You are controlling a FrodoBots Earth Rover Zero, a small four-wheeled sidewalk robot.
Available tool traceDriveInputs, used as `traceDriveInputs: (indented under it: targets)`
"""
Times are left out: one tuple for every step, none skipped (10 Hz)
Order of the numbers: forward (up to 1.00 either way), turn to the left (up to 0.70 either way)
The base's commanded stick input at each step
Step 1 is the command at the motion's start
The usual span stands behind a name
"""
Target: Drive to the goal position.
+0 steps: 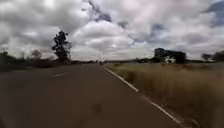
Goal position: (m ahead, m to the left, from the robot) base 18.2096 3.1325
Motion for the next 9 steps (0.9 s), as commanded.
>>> traceDriveInputs:
  targets:
    - [0.85,0.00]
    - [0.85,0.00]
    - [0.85,0.00]
    - [0.85,0.00]
    - [0.85,0.00]
    - [0.85,0.00]
    - [0.85,0.00]
    - [0.85,0.00]
    - [0.85,0.00]
